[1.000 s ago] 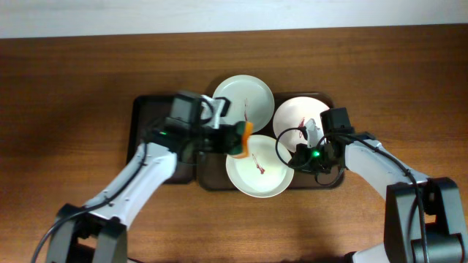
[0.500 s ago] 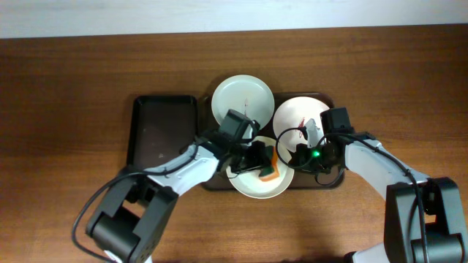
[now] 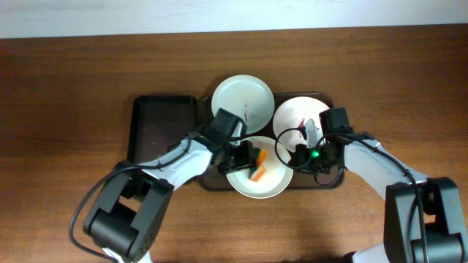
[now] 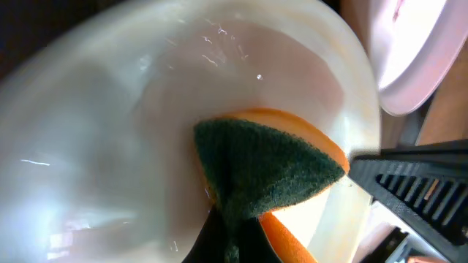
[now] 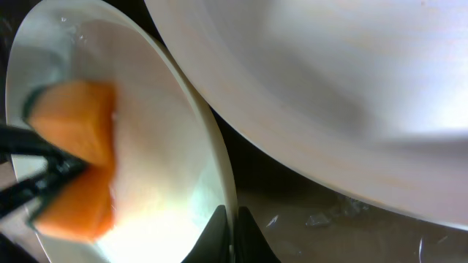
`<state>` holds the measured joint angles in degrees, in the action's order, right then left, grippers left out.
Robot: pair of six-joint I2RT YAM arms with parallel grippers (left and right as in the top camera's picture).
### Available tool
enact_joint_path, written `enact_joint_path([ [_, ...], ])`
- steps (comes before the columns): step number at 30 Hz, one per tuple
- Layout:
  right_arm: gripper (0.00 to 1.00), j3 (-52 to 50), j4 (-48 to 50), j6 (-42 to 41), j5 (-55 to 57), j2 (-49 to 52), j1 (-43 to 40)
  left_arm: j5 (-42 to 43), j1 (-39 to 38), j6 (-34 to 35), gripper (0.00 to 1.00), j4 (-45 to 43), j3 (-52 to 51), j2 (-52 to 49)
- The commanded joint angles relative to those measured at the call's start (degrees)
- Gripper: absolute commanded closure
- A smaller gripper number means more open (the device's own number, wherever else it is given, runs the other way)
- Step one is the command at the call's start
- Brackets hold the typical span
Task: Clean dirty plates on tray and stack at the side
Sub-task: 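Move the sponge onto the front plate and scrub its red smear, then lift the front plate with right gripper and place it right of tray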
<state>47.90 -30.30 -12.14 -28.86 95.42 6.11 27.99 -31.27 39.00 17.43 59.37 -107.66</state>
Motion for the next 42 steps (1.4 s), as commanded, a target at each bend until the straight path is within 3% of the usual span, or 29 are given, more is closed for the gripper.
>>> enact_joint_path([
  [1,0.96,1.09,0.13,-0.37,-0.48,0.2,0.31,-4.28,2.99,-8.35,1.0,1.79,-0.17,3.37],
  [4,0.93,1.09,0.11,-0.37,-0.5,0.2,0.31,-3.3,3.63,-9.64,1.0,2.21,-0.17,6.82],
  [6,0.77,1.07,-0.28,-0.37,-0.5,0.2,0.31,-2.34,4.04,-13.03,1.0,2.6,-0.17,10.62],
  [8,0.73,1.07,-0.31,-0.37,-0.5,0.2,0.31,-3.89,5.07,-17.27,1.0,4.24,-0.17,14.27],
  [10,0.74,1.07,-0.31,-0.35,-0.5,0.2,0.31,-6.95,7.3,-17.73,1.0,7.08,-0.17,17.14],
  [15,0.96,1.07,-0.33,-0.37,-0.52,0.2,0.31,-10.73,15.63,-19.39,1.0,13.22,-0.17,20.06],
  [22,0.96,1.09,-0.57,1.49,0.83,-1.22,2.29,-15.72,24.57,-28.52,1.0,16.96,-0.42,19.56],
  [24,0.96,1.11,-0.59,1.31,4.28,-3.5,3.74,-17.22,24.98,-33.16,1.0,17.73,-0.46,18.82],
  [30,0.96,2.6,-1.99,0.66,14.21,-11.74,6.01,-23.52,25.05,-33.11,1.0,18.6,-0.59,14.67],
  [35,0.96,3.19,-1.55,0.76,33.29,-17.79,9.05,-23.52,25.05,-33.14,1.0,16.98,-0.61,8.74],
  [40,0.96,3.85,0.72,3.08,49.7,-19.04,15.63,-23.32,25.05,-37.81,1.0,14.03,-0.61,5.75],
  [42,0.96,3.85,1.68,4.24,53.77,-19.04,18.53,-23.34,25.05,-38.66,0.84,13.81,-0.61,5.38],
])
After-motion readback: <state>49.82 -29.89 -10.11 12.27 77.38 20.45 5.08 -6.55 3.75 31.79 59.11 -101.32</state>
